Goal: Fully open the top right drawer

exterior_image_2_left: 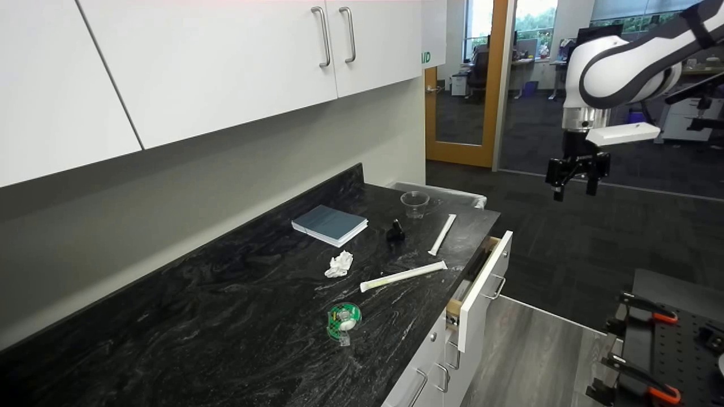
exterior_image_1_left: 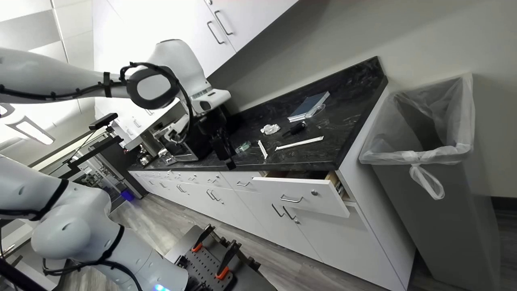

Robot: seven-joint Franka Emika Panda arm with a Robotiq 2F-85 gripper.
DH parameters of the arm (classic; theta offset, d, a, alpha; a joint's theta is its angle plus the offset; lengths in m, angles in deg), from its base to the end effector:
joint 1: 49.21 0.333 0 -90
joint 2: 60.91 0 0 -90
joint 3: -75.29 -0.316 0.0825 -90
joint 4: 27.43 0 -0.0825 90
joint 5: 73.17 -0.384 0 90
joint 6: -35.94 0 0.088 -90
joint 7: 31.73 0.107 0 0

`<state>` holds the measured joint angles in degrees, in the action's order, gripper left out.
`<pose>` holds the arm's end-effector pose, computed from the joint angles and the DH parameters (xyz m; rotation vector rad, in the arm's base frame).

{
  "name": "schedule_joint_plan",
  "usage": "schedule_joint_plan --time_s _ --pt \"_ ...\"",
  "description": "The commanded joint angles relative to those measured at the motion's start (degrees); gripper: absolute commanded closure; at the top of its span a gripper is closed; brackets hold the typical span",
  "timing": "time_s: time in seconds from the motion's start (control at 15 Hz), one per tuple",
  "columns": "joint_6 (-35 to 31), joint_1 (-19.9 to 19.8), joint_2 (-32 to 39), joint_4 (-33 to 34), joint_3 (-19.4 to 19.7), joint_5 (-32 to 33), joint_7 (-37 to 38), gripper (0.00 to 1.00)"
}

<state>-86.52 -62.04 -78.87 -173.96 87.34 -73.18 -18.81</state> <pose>0.3719 -0.1703 0.3657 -2.9035 0.9722 0.1627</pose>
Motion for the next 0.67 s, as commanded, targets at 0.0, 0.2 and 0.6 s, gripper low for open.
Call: schedule_joint_plan --time_s 0.0,0.2,0.6 --pt "-14.1 -0.2 3.3 -6.8 -0.4 -7.5 4.9 0.0" --pt "-17.6 -0.4 4.6 -7.7 -0.7 -9.2 3.5 0.0" --pt "-18.9 -0.3 5.9 -7.8 -0.7 -10.3 4.0 0.0"
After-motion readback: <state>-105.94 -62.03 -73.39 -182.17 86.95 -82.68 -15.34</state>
